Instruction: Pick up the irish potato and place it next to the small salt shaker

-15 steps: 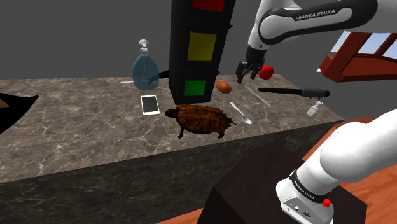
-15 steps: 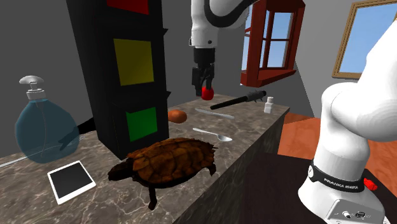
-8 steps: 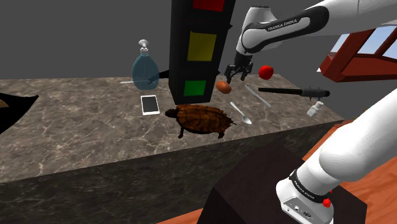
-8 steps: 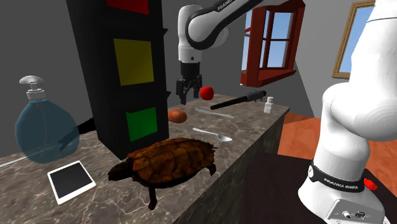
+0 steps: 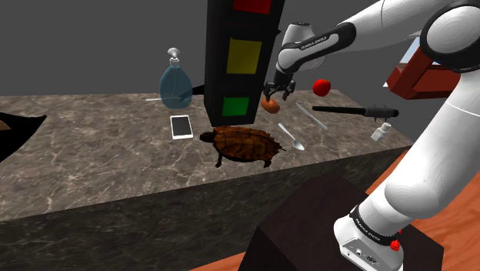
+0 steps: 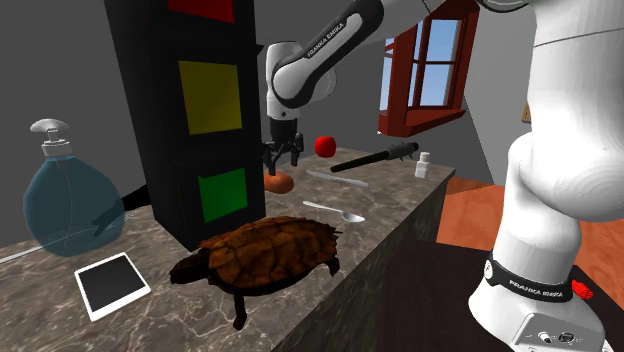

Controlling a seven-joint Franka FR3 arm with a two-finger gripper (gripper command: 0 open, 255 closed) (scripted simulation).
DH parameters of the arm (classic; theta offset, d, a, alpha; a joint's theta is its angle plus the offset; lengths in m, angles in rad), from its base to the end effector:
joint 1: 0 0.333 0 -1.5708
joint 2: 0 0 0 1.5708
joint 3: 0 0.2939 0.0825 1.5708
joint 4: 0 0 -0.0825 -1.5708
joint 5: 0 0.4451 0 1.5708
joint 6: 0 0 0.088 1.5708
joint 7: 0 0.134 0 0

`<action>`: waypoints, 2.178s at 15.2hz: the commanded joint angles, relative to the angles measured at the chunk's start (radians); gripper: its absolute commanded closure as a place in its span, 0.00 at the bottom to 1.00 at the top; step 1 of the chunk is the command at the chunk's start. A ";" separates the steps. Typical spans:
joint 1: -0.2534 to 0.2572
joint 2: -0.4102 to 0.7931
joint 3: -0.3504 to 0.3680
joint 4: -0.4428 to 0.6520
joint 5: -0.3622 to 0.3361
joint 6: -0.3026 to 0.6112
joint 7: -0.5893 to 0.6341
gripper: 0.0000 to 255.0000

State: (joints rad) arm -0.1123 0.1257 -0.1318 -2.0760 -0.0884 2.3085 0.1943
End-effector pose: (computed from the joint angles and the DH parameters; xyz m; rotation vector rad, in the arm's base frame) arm 0.6092 -0.1553 0.2953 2.9948 -0.5768 0.1607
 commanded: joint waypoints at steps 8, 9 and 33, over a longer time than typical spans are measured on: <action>-0.008 0.074 -0.003 -0.010 0.008 0.087 -0.003 0.00; -0.008 0.074 -0.003 -0.010 0.008 0.087 -0.003 0.00; -0.006 0.011 -0.004 0.037 0.005 -0.023 -0.007 1.00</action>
State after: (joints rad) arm -0.1186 0.1459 -0.1356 -2.0418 -0.0828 2.2980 0.1866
